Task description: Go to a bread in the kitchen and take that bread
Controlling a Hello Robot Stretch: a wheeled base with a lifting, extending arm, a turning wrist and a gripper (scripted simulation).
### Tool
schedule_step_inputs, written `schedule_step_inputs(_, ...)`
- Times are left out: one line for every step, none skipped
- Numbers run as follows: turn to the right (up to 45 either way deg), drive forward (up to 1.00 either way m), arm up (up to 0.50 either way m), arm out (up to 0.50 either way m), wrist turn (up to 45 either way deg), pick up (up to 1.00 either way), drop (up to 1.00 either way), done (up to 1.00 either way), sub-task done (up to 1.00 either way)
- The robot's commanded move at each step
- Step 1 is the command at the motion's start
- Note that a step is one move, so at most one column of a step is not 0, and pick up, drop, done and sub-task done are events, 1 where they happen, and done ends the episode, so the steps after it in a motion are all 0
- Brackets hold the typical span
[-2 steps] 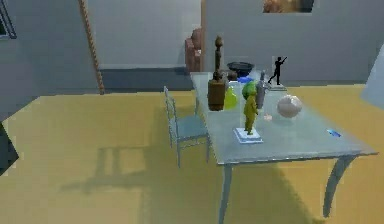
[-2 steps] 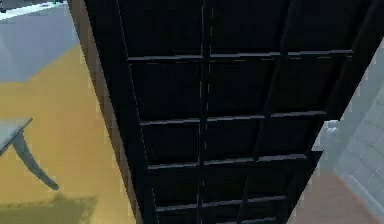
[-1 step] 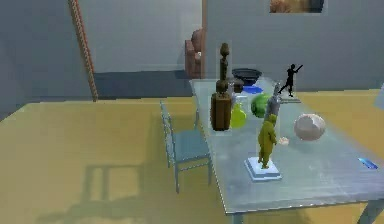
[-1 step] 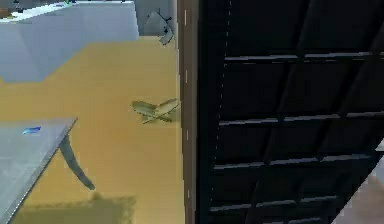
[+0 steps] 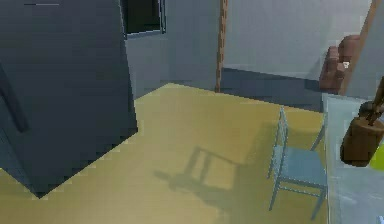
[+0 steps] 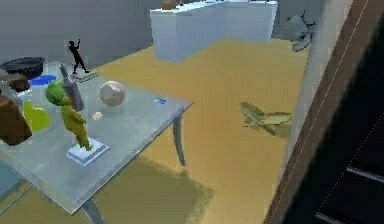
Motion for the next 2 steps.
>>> schedule_step_inputs(0.0,0.55,0.0,0.0,0.0,0.0,0.0,0.0,0.0)
schedule_step_inputs(27.0,0.0,0.0,0.0,0.0,0.0,0.0,0.0,0.0)
